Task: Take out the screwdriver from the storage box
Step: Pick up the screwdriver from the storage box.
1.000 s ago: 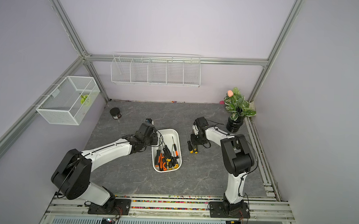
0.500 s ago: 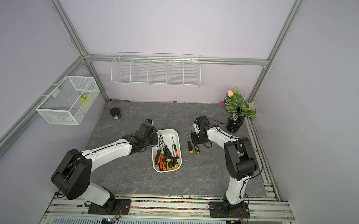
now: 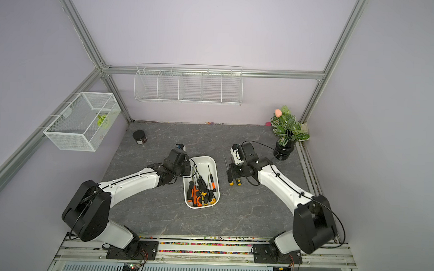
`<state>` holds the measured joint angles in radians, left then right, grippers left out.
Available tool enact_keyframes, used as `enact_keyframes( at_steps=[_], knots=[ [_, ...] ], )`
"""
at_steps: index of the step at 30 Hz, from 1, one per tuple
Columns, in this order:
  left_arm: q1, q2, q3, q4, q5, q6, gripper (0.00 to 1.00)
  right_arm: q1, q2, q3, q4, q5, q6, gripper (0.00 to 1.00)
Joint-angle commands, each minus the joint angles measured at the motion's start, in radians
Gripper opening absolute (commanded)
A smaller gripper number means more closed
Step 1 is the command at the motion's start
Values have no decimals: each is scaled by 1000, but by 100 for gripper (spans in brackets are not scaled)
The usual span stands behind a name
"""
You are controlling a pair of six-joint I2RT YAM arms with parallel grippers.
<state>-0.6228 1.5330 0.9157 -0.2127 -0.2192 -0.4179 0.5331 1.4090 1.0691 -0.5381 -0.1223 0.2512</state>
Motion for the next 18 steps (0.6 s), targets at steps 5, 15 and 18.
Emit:
enact_keyframes(
  at_steps=[5,15,18],
  knots=[
    [-2,13,-3,36,16,-23,0,206,-87,-58,-69,50,61,39],
    [-3,3,-3,33,21,-37,0,309,113,37,4,-4,59,38],
    [-4,1,-5,32,22,-38,0,315,186,81,17,-17,48,38]
  ],
)
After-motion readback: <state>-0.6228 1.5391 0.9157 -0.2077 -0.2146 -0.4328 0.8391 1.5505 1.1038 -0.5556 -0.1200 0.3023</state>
